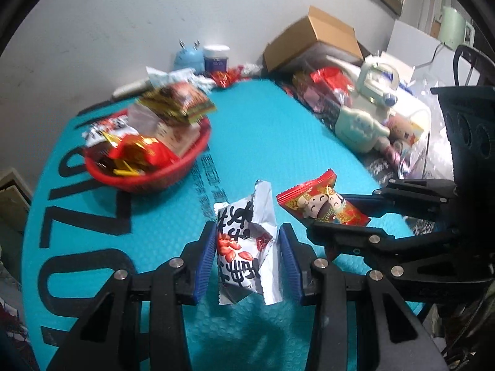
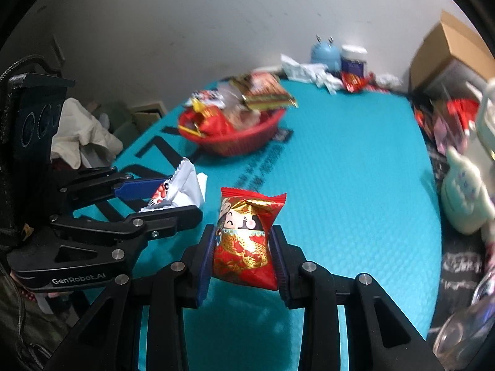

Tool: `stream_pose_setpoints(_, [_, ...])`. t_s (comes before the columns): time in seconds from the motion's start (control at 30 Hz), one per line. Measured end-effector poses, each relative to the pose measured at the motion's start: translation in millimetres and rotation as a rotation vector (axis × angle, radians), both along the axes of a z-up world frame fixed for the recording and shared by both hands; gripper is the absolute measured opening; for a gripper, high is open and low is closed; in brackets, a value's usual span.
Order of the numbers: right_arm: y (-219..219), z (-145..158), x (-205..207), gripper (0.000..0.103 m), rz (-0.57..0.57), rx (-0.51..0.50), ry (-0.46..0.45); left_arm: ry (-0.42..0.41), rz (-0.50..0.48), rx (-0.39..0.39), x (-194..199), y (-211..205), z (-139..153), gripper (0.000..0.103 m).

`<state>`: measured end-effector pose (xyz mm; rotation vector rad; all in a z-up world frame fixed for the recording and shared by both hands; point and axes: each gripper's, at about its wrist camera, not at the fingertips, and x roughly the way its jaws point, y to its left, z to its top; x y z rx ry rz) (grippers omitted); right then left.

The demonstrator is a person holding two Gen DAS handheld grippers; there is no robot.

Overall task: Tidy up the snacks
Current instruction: 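Lift the white wrapper with the left tool while the right tool lifts the cartoon pouch, then carry the white wrapper and cartoon pouch with both tools over the red basket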

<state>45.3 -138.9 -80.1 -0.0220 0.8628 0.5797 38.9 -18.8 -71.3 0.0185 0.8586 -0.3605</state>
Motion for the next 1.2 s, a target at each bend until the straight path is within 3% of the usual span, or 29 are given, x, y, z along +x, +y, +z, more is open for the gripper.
stream_pose_setpoints(0.4, [34, 47, 18, 0.034, 0.055, 0.029, -0.123, -0.106, 0.083, -0.026, 9, 38, 46, 0.04])
stream_pose_setpoints(0.77, [59, 66, 56, 0.034, 0.069, 0.051, -0.186, -0.196, 0.121, -0.008, 44, 70, 79, 0.04])
stream_pose_setpoints(0.97, [73, 66, 82, 0.034, 0.074, 0.036, -0.21, -0.201, 0.128, -0.004, 71, 82, 80, 0.04])
stream_pose_setpoints(1.2, [88, 49, 116, 0.034, 0.08, 0.022, -0.195, -0.152, 0.13, -0.006, 112, 95, 60, 0.04])
